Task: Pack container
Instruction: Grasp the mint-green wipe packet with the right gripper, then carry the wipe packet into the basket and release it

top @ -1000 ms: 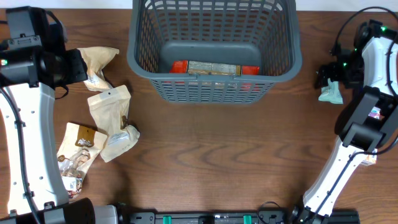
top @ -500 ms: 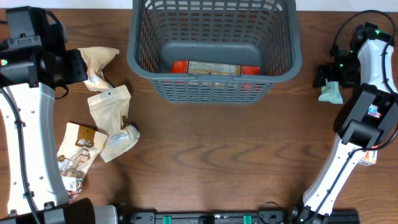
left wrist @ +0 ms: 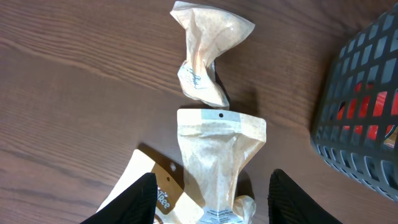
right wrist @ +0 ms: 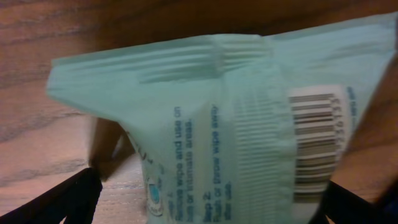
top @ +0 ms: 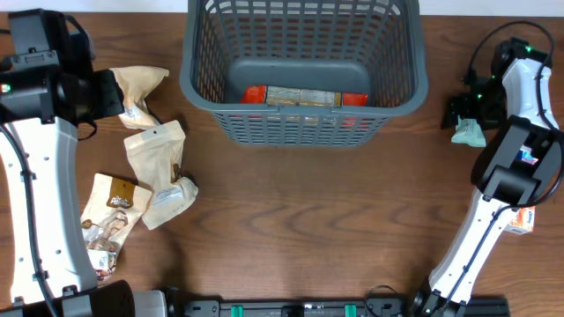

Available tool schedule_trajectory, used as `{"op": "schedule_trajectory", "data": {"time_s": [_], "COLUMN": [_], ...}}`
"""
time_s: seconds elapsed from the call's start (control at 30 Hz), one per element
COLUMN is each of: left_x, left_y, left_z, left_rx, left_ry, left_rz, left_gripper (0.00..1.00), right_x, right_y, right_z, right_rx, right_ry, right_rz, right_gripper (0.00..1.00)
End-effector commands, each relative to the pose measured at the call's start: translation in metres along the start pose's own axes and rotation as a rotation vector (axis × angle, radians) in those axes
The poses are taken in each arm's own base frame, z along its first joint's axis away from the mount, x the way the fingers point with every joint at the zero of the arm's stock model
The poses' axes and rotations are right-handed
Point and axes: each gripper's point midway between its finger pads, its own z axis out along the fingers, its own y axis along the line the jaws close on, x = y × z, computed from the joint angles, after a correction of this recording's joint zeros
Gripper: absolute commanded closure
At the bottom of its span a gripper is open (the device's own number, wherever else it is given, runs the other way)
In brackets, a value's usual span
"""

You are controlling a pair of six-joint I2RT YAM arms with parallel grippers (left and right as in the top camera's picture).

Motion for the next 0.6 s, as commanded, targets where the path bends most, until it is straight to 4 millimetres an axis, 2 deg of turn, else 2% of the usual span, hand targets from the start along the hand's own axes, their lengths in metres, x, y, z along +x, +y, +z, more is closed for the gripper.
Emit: {"op": "schedule_trajectory", "data": {"time_s": [0.0,0.03,0.1,0.23,0.27,0.3,0.4,0.47,0.57], "left_x": [0.001,0.001,0.001,0.001,0.001,0.001,0.001,0.001,0.001], "left_y": [0.0,0.0,0.0,0.0,0.0,0.0,0.0,0.0,0.0], "left_z": [0.001,0.001,0.001,0.001,0.001,0.001,0.001,0.001,0.001], "left_rx": [-0.001,-0.001,-0.001,-0.001,-0.001,-0.001,-0.001,-0.001,-0.001], "left_ry": [0.008,0.008,0.008,0.008,0.008,0.008,0.008,0.008,0.007], "left_rz": [0.005,0.006,0.006,0.006,0.006,0.006,0.006,0.006,0.006], "left_gripper": [0.53,0.53,0.53,0.53,0.53,0.53,0.53,0.53,0.53], "right_x": [0.002,0.002,0.002,0.002,0.002,0.002,0.0,-0.003,-0.015], "right_y": [-0.001,-0.001,-0.001,0.003,0.003,0.004,0.008,0.009,0.007], "right_z": [0.008,0.008,0.008,0.008,0.008,0.007,0.001,-0.011,-0.046], "right_rx": [-0.005,-0.005,-0.005,-0.027,-0.027,-0.031,-0.049,-0.04,-0.015], "right_ry": [0.014,0.014,0.014,0.015,0.016,0.016,-0.002,-0.029,-0.118], "right_rz": [0.02,0.02,0.024,0.022,0.022,0.022,0.025,0.031,0.025], "right_gripper": [0.14,0.15,0.25,0.76,0.94,0.99,0.99,0.99,0.99]}}
